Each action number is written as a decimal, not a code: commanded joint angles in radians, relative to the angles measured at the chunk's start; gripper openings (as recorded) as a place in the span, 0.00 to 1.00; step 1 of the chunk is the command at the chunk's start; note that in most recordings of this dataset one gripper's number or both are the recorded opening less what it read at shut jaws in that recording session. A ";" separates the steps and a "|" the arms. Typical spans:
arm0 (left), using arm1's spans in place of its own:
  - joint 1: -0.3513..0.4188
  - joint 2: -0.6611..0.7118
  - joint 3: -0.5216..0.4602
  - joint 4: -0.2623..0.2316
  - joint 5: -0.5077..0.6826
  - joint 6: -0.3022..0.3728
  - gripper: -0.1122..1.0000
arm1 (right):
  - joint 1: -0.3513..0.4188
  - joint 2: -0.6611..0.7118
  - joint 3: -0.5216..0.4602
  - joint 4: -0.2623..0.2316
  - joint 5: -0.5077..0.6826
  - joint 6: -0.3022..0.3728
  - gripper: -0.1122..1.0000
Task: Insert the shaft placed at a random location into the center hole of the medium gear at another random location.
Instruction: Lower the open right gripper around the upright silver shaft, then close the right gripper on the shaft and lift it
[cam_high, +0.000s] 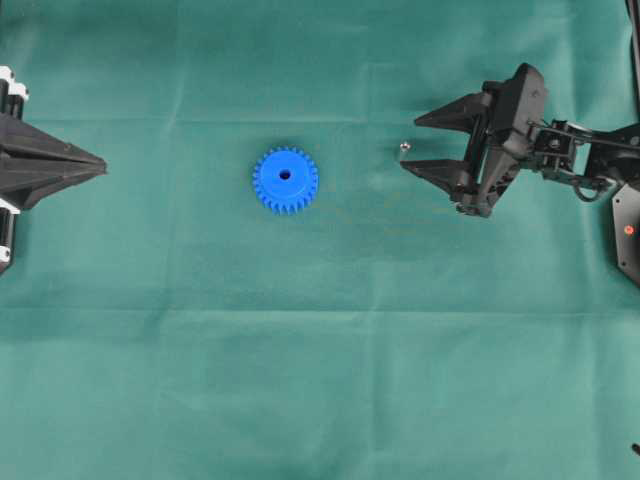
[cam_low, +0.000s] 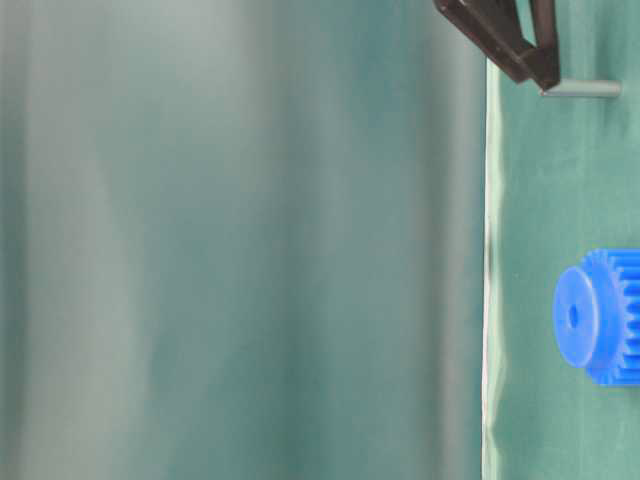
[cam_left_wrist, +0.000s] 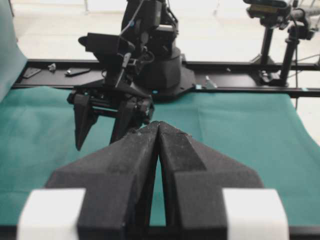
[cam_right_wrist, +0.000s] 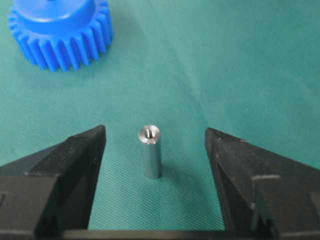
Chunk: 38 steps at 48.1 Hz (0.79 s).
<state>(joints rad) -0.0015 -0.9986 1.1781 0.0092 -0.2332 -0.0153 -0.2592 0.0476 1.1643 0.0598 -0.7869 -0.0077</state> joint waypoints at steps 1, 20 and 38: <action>-0.003 0.006 -0.026 0.003 -0.005 -0.006 0.10 | -0.005 0.009 -0.026 0.003 -0.015 -0.012 0.78; -0.003 0.009 -0.025 0.003 0.000 -0.015 0.10 | -0.006 0.023 -0.040 0.002 -0.012 -0.012 0.47; -0.021 0.009 -0.025 0.003 0.003 -0.015 0.10 | -0.005 0.021 -0.044 0.002 0.008 -0.006 0.22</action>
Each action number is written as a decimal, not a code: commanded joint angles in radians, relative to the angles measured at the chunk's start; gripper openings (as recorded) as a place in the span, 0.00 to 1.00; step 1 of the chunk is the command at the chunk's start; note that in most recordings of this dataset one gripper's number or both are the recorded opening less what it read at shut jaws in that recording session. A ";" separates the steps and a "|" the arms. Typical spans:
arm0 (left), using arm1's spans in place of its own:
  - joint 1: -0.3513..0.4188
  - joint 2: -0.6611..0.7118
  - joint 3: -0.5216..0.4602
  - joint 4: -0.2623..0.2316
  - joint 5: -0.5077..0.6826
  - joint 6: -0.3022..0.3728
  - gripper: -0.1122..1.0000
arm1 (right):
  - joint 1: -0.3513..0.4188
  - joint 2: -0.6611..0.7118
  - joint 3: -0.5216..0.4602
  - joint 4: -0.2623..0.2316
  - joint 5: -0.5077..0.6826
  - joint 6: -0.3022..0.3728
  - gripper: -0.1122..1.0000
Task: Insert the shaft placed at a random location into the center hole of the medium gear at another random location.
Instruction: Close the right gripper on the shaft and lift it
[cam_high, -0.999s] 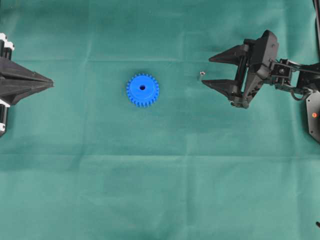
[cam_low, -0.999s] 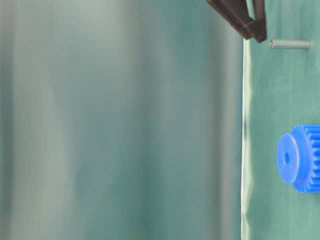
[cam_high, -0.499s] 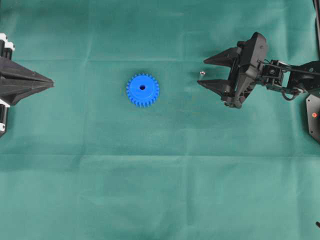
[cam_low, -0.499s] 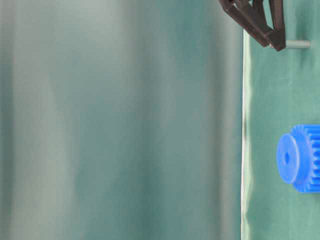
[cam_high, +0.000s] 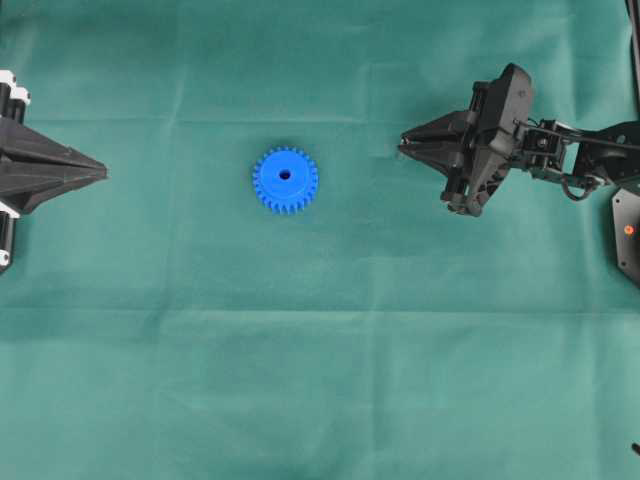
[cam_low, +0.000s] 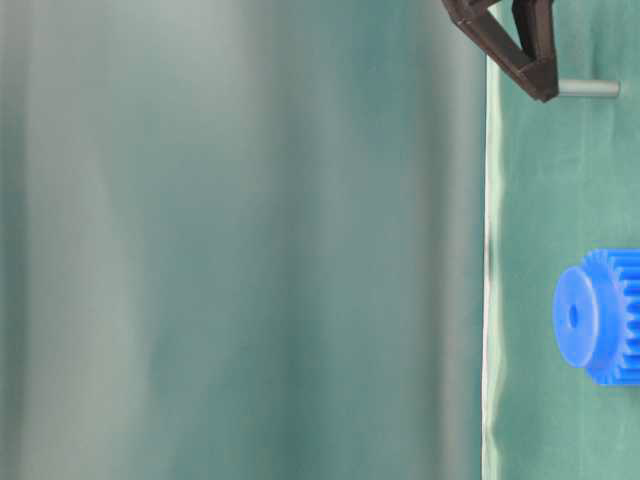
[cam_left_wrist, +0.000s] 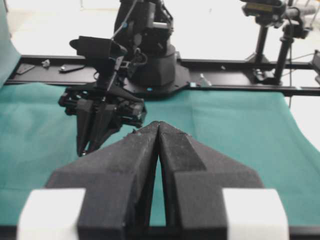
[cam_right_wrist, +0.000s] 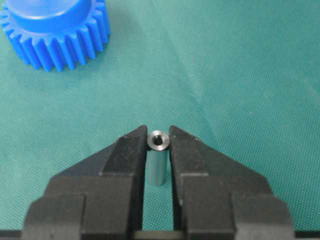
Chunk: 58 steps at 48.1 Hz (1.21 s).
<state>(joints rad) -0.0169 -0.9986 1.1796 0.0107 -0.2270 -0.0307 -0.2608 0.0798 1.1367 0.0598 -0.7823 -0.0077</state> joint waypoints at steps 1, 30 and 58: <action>-0.006 0.009 -0.026 0.002 -0.003 0.000 0.10 | -0.003 -0.014 -0.020 0.002 0.003 -0.005 0.22; -0.008 0.012 -0.028 0.002 -0.002 -0.002 0.10 | 0.002 -0.336 -0.081 -0.009 0.342 -0.009 0.22; -0.008 0.012 -0.028 0.002 -0.002 0.000 0.10 | 0.015 -0.325 -0.098 -0.009 0.341 -0.008 0.22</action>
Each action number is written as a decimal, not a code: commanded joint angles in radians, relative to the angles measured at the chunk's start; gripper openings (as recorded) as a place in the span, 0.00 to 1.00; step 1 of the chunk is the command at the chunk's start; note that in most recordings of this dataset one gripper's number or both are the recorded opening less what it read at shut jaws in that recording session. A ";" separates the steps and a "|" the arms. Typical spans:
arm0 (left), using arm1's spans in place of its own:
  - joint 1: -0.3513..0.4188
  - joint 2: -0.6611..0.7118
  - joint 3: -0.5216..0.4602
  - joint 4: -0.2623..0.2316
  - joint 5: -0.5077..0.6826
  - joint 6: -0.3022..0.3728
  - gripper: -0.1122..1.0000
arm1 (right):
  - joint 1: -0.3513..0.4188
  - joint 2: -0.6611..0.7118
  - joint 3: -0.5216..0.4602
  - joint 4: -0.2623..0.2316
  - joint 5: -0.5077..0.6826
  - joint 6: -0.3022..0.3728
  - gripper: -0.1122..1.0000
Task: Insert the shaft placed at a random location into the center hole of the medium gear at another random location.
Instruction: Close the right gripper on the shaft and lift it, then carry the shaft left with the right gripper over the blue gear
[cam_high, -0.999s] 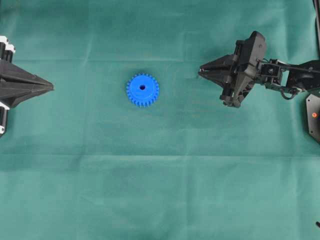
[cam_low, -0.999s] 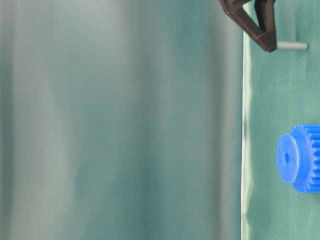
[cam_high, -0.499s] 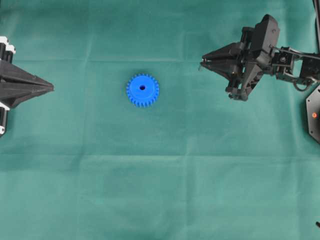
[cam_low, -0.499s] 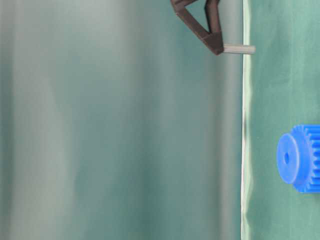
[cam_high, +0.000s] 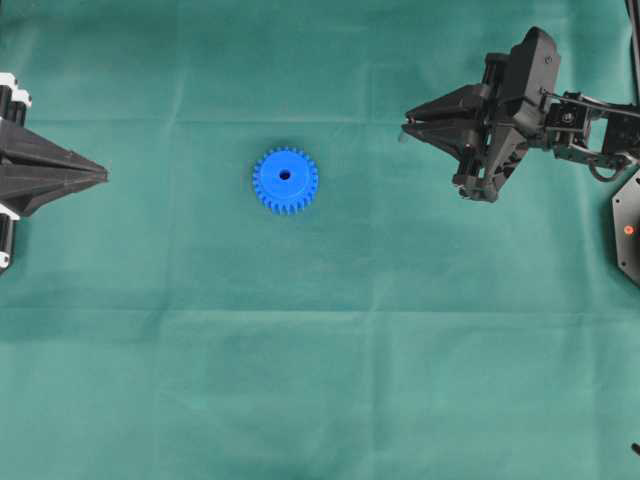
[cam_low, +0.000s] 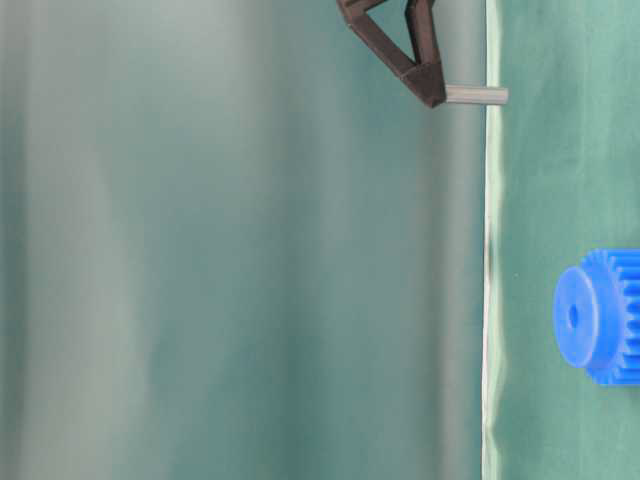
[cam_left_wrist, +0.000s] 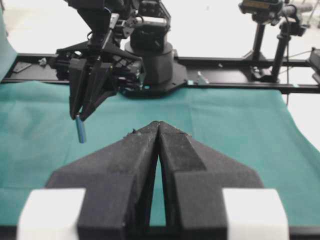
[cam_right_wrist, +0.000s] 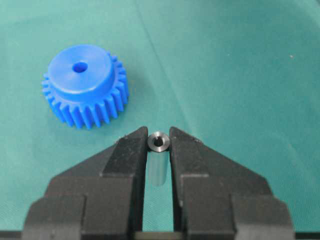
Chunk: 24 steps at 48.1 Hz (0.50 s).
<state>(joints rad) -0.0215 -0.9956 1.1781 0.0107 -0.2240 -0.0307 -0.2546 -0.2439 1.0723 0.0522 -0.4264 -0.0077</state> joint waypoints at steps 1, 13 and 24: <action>-0.003 0.009 -0.025 0.000 -0.005 -0.002 0.10 | 0.012 0.003 -0.037 -0.002 -0.017 -0.008 0.22; -0.003 0.009 -0.025 0.002 -0.005 -0.002 0.10 | 0.049 0.095 -0.137 -0.002 -0.021 -0.008 0.22; -0.003 0.009 -0.025 0.002 -0.005 -0.002 0.10 | 0.081 0.192 -0.261 -0.002 -0.012 -0.012 0.22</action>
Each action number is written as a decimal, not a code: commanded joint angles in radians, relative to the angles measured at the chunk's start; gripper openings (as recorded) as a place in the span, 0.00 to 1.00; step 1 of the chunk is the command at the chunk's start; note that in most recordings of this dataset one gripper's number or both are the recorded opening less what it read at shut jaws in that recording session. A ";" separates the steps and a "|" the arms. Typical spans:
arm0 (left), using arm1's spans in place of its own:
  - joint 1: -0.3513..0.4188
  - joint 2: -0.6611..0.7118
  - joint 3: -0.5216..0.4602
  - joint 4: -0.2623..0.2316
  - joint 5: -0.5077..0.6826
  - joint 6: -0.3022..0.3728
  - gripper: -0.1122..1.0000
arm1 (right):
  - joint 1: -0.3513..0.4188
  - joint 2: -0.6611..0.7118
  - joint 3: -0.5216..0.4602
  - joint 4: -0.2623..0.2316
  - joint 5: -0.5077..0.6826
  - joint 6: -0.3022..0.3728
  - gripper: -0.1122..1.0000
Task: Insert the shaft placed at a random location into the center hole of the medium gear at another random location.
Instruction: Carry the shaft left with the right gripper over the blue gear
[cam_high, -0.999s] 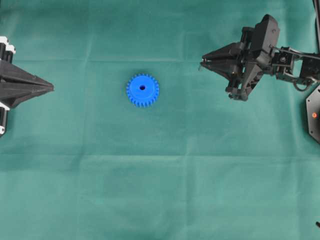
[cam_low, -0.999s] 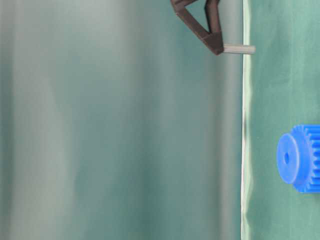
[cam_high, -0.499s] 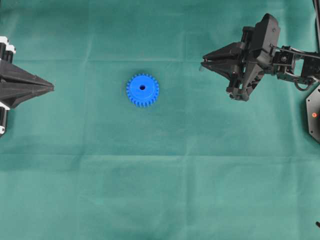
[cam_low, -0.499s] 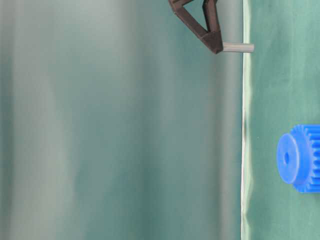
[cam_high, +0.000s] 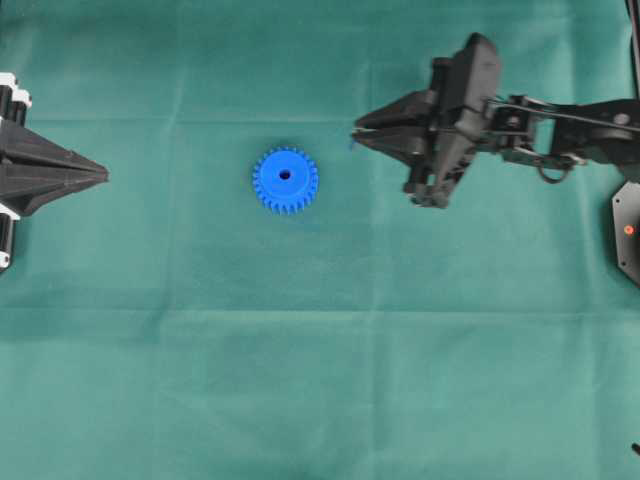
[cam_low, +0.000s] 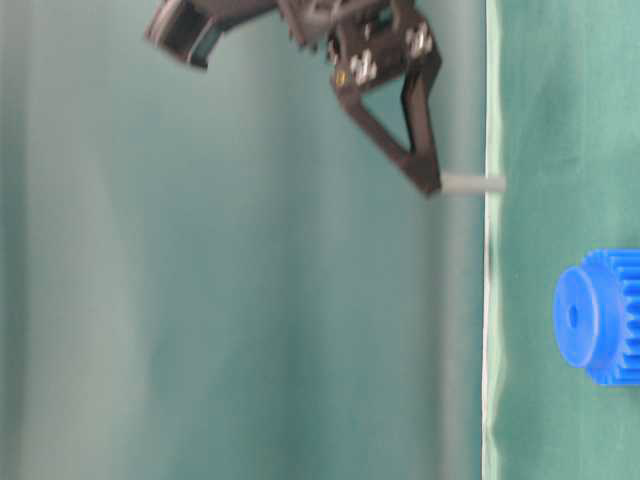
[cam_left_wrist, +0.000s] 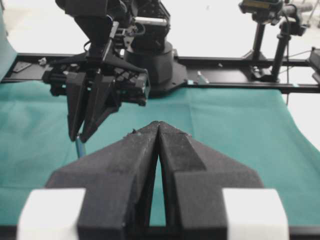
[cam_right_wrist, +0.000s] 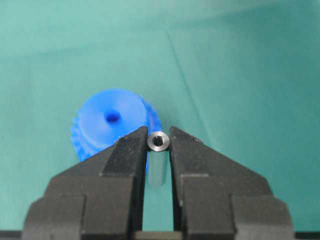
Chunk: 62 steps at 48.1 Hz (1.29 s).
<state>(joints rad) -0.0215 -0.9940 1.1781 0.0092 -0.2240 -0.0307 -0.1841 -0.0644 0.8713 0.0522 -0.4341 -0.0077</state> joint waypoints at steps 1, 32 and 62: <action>-0.003 0.009 -0.025 0.003 -0.006 -0.002 0.10 | 0.012 0.021 -0.072 -0.002 -0.003 -0.012 0.22; -0.006 0.009 -0.025 0.003 0.005 -0.002 0.10 | 0.054 0.170 -0.270 -0.002 0.061 -0.012 0.22; -0.006 0.009 -0.025 0.003 0.009 -0.002 0.10 | 0.054 0.227 -0.282 0.002 0.057 -0.011 0.22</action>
<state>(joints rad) -0.0245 -0.9940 1.1796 0.0092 -0.2102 -0.0307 -0.1335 0.1687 0.6197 0.0522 -0.3758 -0.0077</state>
